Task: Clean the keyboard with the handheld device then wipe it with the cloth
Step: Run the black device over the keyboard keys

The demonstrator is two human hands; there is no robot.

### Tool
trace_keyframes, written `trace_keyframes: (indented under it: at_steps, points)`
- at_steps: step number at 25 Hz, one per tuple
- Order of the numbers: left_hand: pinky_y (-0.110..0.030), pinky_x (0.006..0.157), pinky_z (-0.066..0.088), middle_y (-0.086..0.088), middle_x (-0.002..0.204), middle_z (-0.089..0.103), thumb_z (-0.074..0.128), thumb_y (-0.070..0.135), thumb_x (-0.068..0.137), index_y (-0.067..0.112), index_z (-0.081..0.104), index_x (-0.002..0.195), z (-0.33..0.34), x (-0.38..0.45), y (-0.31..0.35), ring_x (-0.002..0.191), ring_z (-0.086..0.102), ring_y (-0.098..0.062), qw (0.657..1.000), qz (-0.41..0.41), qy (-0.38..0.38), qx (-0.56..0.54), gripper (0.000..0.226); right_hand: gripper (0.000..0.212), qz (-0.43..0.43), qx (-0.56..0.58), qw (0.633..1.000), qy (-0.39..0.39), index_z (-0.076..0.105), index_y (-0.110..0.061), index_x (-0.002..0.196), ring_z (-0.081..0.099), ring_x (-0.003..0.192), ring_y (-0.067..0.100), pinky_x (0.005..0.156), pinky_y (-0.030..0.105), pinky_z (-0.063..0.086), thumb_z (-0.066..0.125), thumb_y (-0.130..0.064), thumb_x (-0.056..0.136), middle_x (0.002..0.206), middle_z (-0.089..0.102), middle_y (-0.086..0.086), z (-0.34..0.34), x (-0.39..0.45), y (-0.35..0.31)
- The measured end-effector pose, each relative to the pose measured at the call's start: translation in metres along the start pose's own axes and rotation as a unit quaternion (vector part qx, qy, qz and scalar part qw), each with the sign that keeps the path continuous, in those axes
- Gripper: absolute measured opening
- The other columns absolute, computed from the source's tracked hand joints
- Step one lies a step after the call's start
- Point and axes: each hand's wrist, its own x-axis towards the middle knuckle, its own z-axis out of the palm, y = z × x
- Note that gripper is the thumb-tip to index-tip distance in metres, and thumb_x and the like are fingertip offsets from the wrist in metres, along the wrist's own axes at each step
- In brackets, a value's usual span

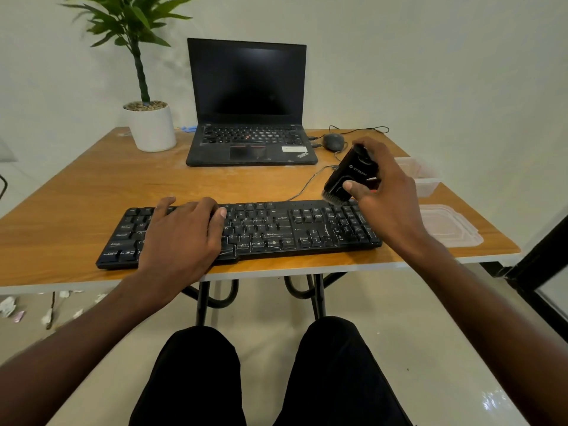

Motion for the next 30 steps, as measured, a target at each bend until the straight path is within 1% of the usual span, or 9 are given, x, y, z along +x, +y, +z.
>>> trace_keyframes:
  at_steps: [2, 6, 9, 11, 13, 15, 19, 25, 30]
  points:
    - [-0.050, 0.119, 0.032, 0.004, 0.099, 0.074, 0.020, 0.057, 0.109, 0.025, 0.057, 0.119, -0.007, 0.003, -0.001, 0.095, 0.069, -0.019, 0.998, 0.007, -0.039, -0.043, 0.050, 0.068, -0.009, 0.026, 0.999, -0.017, 0.042, -0.049, 0.144, 0.067, 0.093, 0.000, 0.074, 0.013, 0.057, 0.070, -0.012, 0.094, 0.119, 0.063, -0.012, 0.004, -0.005, -0.009]
    - [-0.049, 0.118, 0.033, 0.002, 0.145, 0.061, 0.027, 0.077, 0.100, 0.033, 0.047, 0.147, -0.039, 0.001, -0.039, 0.133, 0.052, -0.018, 0.989, 0.035, -0.085, -0.117, 0.068, 0.074, -0.036, 0.062, 0.995, -0.062, 0.036, -0.058, 0.147, 0.070, 0.102, 0.007, 0.087, 0.040, 0.062, 0.069, -0.015, 0.097, 0.130, 0.062, -0.010, 0.017, -0.015, -0.024]
    - [-0.044, 0.107, 0.041, 0.003, 0.162, 0.043, 0.049, 0.095, 0.072, 0.045, 0.035, 0.153, -0.062, -0.011, -0.087, 0.131, 0.045, -0.015, 0.971, -0.067, -0.123, -0.195, 0.096, 0.070, -0.022, 0.125, 0.989, -0.079, 0.044, -0.054, 0.145, 0.065, 0.107, 0.001, 0.076, 0.032, 0.064, 0.070, -0.013, 0.095, 0.129, 0.059, -0.016, 0.033, -0.012, -0.037]
    - [-0.033, 0.100, 0.042, 0.010, 0.165, 0.031, 0.064, 0.102, 0.045, 0.056, 0.024, 0.149, -0.068, -0.022, -0.112, 0.131, 0.042, -0.014, 0.939, -0.135, -0.179, -0.262, 0.120, 0.069, -0.012, 0.157, 0.982, -0.103, 0.045, -0.052, 0.144, 0.063, 0.114, 0.006, 0.073, 0.030, 0.064, 0.072, -0.013, 0.095, 0.133, 0.059, -0.010, 0.051, -0.006, -0.048]
    - [-0.021, 0.106, 0.040, 0.016, 0.169, 0.024, 0.081, 0.094, 0.036, 0.052, 0.017, 0.153, -0.062, -0.029, -0.131, 0.146, 0.035, -0.010, 0.903, -0.144, -0.218, -0.341, 0.140, 0.069, -0.018, 0.185, 0.974, -0.133, 0.045, -0.050, 0.146, 0.063, 0.117, 0.011, 0.071, 0.028, 0.064, 0.071, -0.012, 0.095, 0.137, 0.056, -0.004, 0.074, 0.002, -0.063]
    - [-0.014, 0.109, 0.039, 0.014, 0.172, 0.023, 0.098, 0.067, 0.044, 0.044, 0.013, 0.162, -0.055, -0.032, -0.143, 0.153, 0.032, -0.007, 0.882, -0.131, -0.245, -0.380, 0.148, 0.070, -0.031, 0.211, 0.962, -0.170, 0.044, -0.050, 0.147, 0.064, 0.115, 0.010, 0.073, 0.027, 0.063, 0.070, -0.011, 0.095, 0.132, 0.057, -0.011, 0.103, 0.008, -0.083]
    - [-0.011, 0.105, 0.046, 0.012, 0.171, 0.024, 0.105, 0.022, 0.057, 0.044, 0.008, 0.164, -0.049, -0.032, -0.147, 0.144, 0.039, 0.009, 0.869, -0.116, -0.240, -0.416, 0.146, 0.068, -0.059, 0.235, 0.937, -0.250, 0.046, -0.048, 0.146, 0.066, 0.110, 0.009, 0.078, 0.033, 0.064, 0.069, -0.010, 0.095, 0.126, 0.062, -0.011, 0.162, 0.015, -0.123]
    - [-0.035, 0.108, 0.055, 0.008, 0.150, 0.049, 0.105, 0.019, 0.057, 0.048, 0.007, 0.160, -0.049, -0.032, -0.142, 0.136, 0.057, -0.008, 0.874, -0.094, -0.186, -0.439, 0.146, 0.065, -0.091, 0.214, 0.926, -0.296, 0.058, -0.044, 0.140, 0.069, 0.103, 0.010, 0.077, 0.031, 0.064, 0.080, -0.018, 0.085, 0.124, 0.068, -0.007, 0.224, 0.021, -0.164]
    - [-0.038, 0.109, 0.055, 0.012, 0.150, 0.045, 0.106, 0.026, 0.056, 0.050, 0.001, 0.161, -0.046, -0.033, -0.144, 0.136, 0.057, -0.006, 0.881, -0.105, -0.167, -0.430, 0.151, 0.079, -0.191, 0.090, 0.925, -0.316, 0.048, -0.043, 0.147, 0.063, 0.110, 0.006, 0.091, 0.025, 0.056, 0.086, -0.026, 0.079, 0.132, 0.065, -0.012, 0.240, 0.020, -0.173]
